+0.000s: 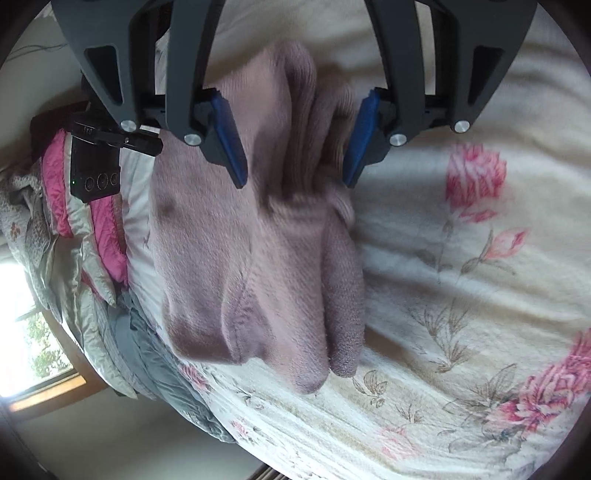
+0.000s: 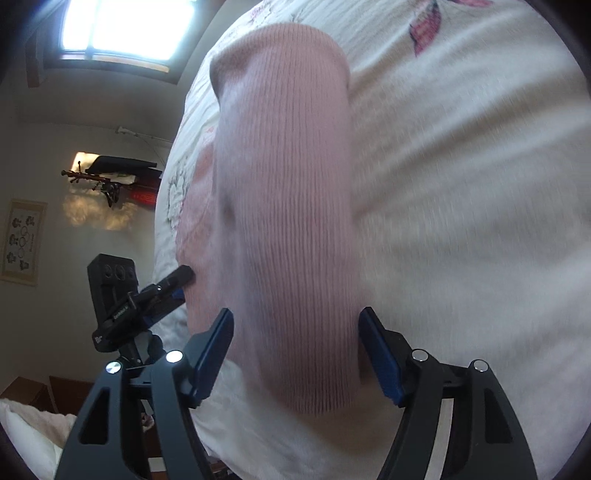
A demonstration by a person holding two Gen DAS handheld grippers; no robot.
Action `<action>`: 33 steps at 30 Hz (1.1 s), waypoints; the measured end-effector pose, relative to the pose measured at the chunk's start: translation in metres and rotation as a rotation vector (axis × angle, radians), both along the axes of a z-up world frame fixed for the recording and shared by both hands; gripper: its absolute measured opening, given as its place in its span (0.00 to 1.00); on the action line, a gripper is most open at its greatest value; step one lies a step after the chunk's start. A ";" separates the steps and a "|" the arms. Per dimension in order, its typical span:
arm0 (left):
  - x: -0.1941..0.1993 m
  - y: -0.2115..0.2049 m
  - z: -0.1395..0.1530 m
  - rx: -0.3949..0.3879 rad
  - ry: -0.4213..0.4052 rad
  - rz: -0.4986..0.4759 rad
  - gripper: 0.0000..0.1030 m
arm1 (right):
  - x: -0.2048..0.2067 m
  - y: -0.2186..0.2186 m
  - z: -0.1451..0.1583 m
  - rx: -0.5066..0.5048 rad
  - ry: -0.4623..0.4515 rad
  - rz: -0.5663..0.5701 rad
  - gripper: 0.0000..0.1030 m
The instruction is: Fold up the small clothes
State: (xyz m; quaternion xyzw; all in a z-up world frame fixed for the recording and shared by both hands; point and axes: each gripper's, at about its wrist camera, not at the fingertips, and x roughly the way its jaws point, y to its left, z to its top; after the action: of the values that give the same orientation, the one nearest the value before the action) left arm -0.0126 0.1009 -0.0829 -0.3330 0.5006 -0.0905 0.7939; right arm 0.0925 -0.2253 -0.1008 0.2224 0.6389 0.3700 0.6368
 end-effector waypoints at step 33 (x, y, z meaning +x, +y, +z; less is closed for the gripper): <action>-0.045 -0.031 0.031 0.425 0.106 0.056 0.66 | -0.068 0.028 0.073 -0.582 -0.358 -0.008 0.88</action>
State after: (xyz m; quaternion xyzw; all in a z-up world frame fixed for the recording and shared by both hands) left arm -0.0578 0.0698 -0.0521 -0.1764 0.5400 0.0565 0.8210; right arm 0.0247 -0.1978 -0.0281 -0.0344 0.5949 0.2029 0.7771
